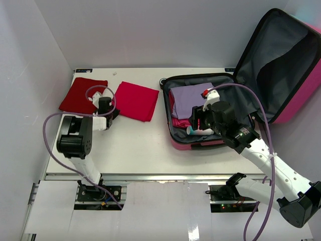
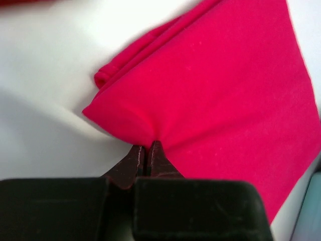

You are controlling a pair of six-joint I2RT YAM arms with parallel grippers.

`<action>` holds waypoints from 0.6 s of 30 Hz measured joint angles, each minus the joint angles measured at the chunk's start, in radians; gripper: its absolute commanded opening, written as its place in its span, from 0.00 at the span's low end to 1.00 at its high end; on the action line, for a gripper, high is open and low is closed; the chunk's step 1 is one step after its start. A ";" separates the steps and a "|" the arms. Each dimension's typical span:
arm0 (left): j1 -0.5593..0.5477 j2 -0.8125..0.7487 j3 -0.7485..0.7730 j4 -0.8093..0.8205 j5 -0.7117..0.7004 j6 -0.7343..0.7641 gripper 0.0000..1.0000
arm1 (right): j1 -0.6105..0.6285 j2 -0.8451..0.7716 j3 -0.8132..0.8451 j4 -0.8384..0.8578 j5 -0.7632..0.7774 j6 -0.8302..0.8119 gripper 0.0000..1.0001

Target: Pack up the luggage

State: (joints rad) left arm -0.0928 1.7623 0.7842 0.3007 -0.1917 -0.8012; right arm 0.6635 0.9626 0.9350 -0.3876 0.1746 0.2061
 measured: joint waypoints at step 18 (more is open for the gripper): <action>-0.114 -0.594 -0.279 -0.336 -0.125 -0.034 0.81 | 0.063 0.265 0.274 -0.033 -0.026 0.052 0.69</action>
State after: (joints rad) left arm -0.2070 1.1684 0.5051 -0.0350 -0.3167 -0.8355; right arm 0.7263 1.2276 1.2089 -0.4208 0.1490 0.2584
